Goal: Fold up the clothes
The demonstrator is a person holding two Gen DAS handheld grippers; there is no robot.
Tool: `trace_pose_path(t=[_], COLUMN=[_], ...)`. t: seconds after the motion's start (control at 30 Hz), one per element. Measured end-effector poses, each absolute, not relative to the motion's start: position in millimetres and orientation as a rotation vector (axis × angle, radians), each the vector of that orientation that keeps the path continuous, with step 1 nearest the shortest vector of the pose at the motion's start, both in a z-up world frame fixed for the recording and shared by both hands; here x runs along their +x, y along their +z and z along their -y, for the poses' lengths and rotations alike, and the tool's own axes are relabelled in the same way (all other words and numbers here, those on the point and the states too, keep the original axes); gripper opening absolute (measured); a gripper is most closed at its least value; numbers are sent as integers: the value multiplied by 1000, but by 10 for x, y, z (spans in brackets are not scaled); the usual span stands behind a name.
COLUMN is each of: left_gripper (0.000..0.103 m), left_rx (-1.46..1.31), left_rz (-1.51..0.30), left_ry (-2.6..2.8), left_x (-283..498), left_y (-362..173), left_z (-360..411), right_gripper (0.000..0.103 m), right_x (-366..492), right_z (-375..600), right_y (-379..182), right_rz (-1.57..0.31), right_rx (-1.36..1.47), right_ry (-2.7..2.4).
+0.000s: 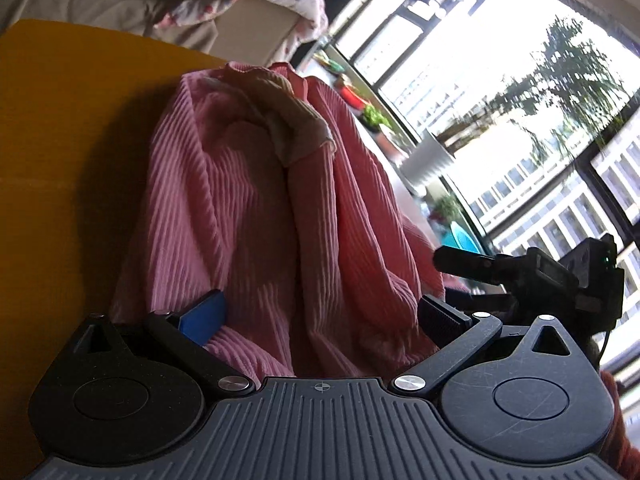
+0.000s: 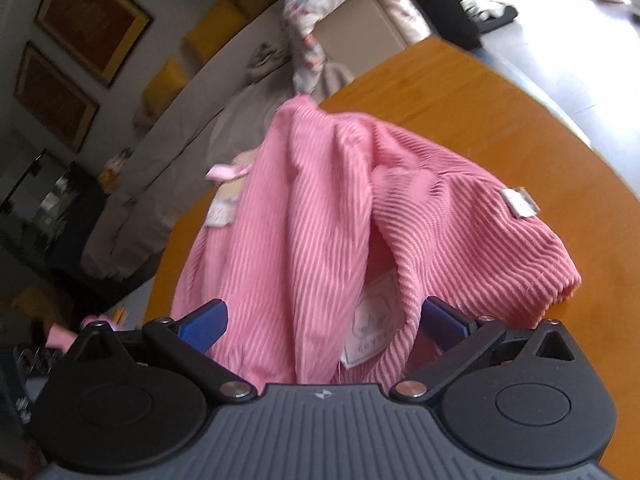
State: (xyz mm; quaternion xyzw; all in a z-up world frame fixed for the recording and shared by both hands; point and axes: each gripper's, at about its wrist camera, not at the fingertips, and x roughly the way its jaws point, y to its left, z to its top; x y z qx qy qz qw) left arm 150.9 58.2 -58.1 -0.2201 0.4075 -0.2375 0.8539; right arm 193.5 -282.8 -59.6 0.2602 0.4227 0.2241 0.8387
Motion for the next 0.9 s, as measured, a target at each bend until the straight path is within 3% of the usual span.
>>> trace_pose_path(t=[0.43, 0.6, 0.7, 0.77, 0.83, 0.9], left_gripper=[103, 103, 103, 96, 69, 60], left_rx=[-433, -208, -202, -197, -170, -165], left_rz=[-931, -780, -815, -860, -889, -904], left_ry=[-609, -475, -428, -382, -340, -319], left_x=[811, 802, 934, 1003, 1085, 1147], left_y=[-517, -100, -84, -162, -266, -370], left_z=[-636, -617, -712, -697, -650, -665], right_gripper=[103, 103, 103, 103, 103, 103], right_x=[1201, 1148, 1084, 1046, 1012, 978], right_z=[2840, 2795, 2745, 2716, 2693, 2665], right_y=[-564, -601, -615, -623, -633, -644], right_rz=[-828, -804, -770, -748, -731, -718], right_rx=[470, 432, 394, 379, 358, 328], right_ry=[477, 478, 473, 464, 455, 453])
